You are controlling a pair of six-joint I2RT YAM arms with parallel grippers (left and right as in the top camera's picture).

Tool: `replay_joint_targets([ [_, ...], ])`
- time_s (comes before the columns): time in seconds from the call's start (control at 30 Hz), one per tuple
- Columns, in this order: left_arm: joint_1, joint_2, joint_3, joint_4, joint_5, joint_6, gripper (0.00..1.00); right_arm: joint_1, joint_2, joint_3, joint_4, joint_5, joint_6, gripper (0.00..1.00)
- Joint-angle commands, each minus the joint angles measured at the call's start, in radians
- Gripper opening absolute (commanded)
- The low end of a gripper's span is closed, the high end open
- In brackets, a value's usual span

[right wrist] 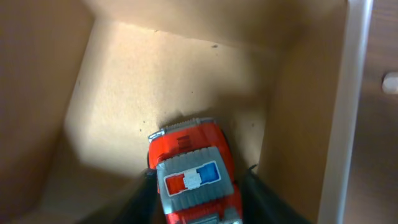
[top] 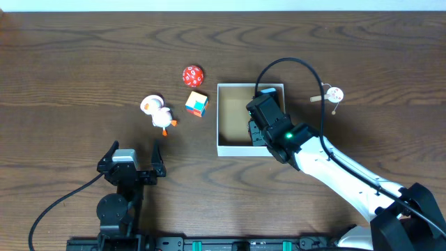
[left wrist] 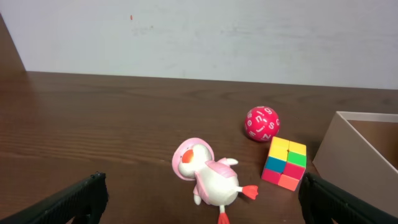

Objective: Pack container
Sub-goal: 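Lower the truck into the box and open the right gripper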

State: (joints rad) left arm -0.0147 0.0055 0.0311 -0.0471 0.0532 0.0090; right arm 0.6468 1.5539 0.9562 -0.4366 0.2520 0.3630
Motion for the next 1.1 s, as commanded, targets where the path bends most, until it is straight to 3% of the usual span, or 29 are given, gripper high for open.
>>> replay_joint_targets([
  [0.0, 0.005, -0.002, -0.027, -0.016, 0.0, 0.017, 0.98, 0.009, 0.0, 0.022, 0.002, 0.013, -0.182, 0.27],
  [0.1, 0.005, -0.002, -0.027, -0.016, 0.0, 0.017, 0.98, 0.009, 0.0, 0.022, 0.003, 0.013, -0.27, 0.01],
  [0.27, 0.005, -0.002, -0.027, -0.016, 0.0, 0.017, 0.98, 0.009, 0.0, 0.022, 0.009, 0.008, -0.31, 0.01],
  [0.6, 0.005, -0.002, -0.027, -0.016, 0.0, 0.017, 0.98, 0.009, 0.004, 0.022, 0.063, -0.099, -0.596, 0.01],
  [1.07, 0.005, -0.002, -0.027, -0.016, 0.0, 0.017, 0.98, 0.006, 0.085, 0.022, 0.109, -0.109, -0.634, 0.01],
])
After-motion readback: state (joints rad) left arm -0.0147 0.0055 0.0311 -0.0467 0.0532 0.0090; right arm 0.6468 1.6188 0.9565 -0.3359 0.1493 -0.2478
